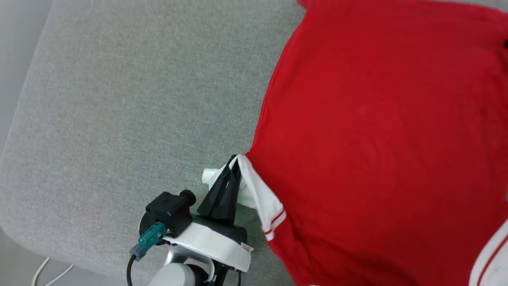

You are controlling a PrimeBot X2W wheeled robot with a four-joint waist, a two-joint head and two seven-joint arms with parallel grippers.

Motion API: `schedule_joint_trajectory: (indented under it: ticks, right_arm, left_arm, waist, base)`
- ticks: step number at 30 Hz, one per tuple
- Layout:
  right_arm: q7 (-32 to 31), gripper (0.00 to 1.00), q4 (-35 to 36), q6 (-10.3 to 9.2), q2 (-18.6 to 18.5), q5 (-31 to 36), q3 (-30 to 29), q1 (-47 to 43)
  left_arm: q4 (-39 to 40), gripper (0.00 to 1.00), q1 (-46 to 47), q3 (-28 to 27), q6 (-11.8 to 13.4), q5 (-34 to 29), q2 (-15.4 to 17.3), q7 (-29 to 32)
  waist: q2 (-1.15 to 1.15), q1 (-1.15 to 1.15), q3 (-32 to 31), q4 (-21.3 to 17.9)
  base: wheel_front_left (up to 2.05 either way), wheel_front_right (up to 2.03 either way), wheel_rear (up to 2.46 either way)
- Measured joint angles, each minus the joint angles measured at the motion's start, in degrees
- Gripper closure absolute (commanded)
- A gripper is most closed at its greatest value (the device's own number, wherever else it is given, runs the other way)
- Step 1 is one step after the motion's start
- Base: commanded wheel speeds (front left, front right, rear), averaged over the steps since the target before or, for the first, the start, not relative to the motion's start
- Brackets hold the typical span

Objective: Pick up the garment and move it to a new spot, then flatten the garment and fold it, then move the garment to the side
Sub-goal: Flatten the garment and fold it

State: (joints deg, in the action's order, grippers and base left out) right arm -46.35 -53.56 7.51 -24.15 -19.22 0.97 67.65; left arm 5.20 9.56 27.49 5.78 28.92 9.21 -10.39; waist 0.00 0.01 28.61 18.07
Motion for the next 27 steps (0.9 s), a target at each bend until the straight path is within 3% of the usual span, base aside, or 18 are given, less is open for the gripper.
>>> schedule_joint_trajectory:
  ticks: [8,16,21,27]
  right_arm:
    - [3.2,1.00,5.8,0.00,-0.6,-3.5,5.0,-8.5]
    - [4.6,1.00,13.9,0.00,-2.4,-10.1,7.3,-25.4]
    - [6.3,1.00,20.5,0.00,-3.2,-13.3,5.2,-39.6]
    - [8.5,1.00,29.3,0.00,-1.4,-14.9,-2.2,-57.2]
  left_arm:
    - [-2.9,1.00,-2.7,-1.6,1.6,0.8,2.4,1.6]
    - [-4.4,1.00,-7.6,-5.0,3.8,3.1,5.5,3.0]
    - [-4.7,1.00,-11.4,-7.3,5.4,4.2,7.6,3.7]
    - [-5.1,1.00,-14.6,-9.1,6.4,5.6,9.2,4.4]
  waist:
    - [0.00,-0.01,-7.9,-3.1]
    - [0.00,-0.01,-16.2,-8.7]
    - [0.00,-0.02,-20.5,-12.4]
    - [0.00,-0.02,-24.3,-16.2]
  base:
    - [0.00,0.00,0.00]
    - [0.00,0.00,0.00]
    - [0.00,0.00,0.00]
    - [0.00,0.00,0.00]
